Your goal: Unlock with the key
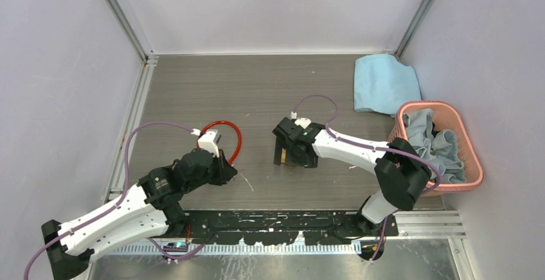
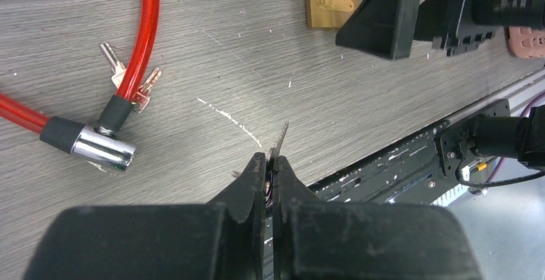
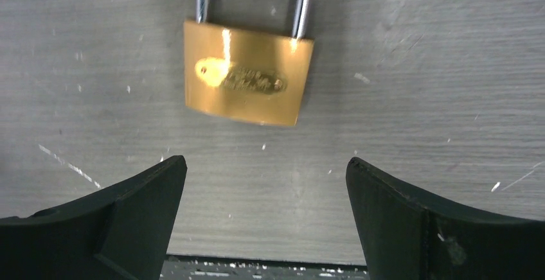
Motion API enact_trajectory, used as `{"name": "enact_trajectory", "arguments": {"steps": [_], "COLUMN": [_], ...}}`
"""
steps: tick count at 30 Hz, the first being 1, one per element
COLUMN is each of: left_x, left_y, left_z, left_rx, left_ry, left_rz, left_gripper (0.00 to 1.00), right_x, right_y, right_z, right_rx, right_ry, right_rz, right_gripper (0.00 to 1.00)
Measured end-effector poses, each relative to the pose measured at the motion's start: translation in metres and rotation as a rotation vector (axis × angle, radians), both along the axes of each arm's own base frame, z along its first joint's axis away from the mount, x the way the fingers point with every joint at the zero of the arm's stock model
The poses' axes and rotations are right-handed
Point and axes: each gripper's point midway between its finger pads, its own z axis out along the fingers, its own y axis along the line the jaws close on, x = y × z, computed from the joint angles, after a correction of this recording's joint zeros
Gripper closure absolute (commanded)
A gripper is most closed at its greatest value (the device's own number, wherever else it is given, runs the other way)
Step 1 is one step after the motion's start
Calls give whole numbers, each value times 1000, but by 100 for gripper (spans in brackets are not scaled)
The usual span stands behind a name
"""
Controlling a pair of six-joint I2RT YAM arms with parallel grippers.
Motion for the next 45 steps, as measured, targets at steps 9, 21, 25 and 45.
{"name": "enact_trajectory", "arguments": {"steps": [9,21,25,45], "left_x": [1,0,-1,0], "left_y": [-1,-1,-1,-3], "left_z": [-4,-9,-11,-12], "left_rx": [3,8,9,-7], "left_ry": [3,9,11,3], "left_rz": [-1,-3,-5,-8], "left_gripper": [100,100,100,100], "right_x": [28,38,41,36], "right_y": [-6,5,5,3], "right_z": [-26,-36,-36,-35], "right_rx": [-11,-22,-31,11], "right_ry": [61,76,70,56], "right_rz": [-96,-100,-107,-167], "right_gripper": [0,5,16,77]}}
